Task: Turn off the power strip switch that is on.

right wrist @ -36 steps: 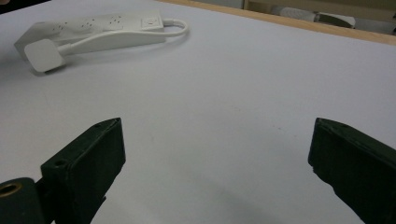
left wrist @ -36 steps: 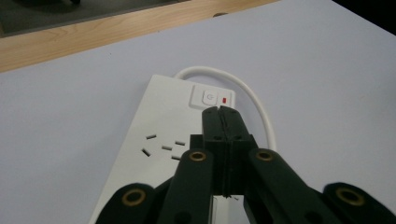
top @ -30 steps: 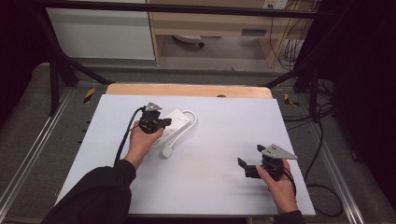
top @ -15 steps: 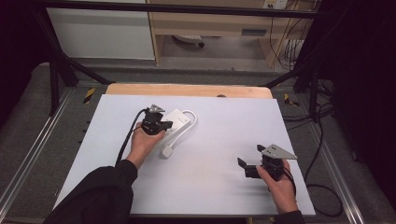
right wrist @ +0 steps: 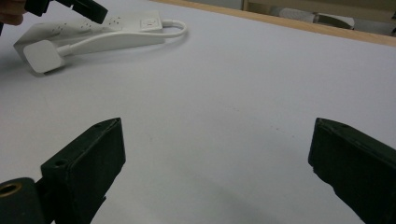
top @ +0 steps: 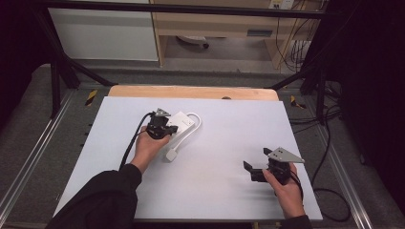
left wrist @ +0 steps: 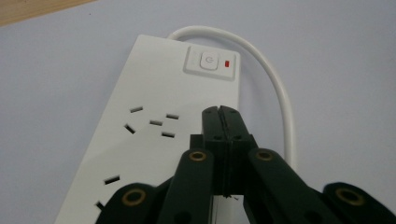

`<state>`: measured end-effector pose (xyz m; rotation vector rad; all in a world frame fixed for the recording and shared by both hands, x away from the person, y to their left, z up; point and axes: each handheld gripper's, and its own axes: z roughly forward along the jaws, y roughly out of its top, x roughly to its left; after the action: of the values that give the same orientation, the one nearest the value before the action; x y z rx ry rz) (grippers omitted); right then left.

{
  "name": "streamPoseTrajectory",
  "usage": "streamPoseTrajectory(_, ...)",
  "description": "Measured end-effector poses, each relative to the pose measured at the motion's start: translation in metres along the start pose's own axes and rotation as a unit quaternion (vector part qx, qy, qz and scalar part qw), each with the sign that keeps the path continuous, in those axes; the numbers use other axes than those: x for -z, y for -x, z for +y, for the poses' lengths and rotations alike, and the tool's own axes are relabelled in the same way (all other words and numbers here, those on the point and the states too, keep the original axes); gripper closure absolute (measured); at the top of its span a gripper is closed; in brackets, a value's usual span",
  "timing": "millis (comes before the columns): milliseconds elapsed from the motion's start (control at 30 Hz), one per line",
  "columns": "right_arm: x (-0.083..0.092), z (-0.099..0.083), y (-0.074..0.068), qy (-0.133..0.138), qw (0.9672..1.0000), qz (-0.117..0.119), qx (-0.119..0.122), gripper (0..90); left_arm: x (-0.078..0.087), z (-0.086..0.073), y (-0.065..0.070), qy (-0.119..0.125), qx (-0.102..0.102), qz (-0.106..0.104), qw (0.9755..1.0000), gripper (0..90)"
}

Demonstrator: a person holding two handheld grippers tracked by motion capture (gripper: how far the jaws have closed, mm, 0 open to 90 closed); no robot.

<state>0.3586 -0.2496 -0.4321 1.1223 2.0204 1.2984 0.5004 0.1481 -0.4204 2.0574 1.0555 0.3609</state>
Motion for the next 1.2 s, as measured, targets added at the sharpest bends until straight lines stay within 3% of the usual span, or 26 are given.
streamPoseTrajectory(1200, 0.0001, 0.0001, 0.001, 0.0, 1.0, -0.001, -0.001, 4.4, -0.0056, -0.0025, 0.0, -0.006, -0.008, 0.006, 0.9999, 89.9)
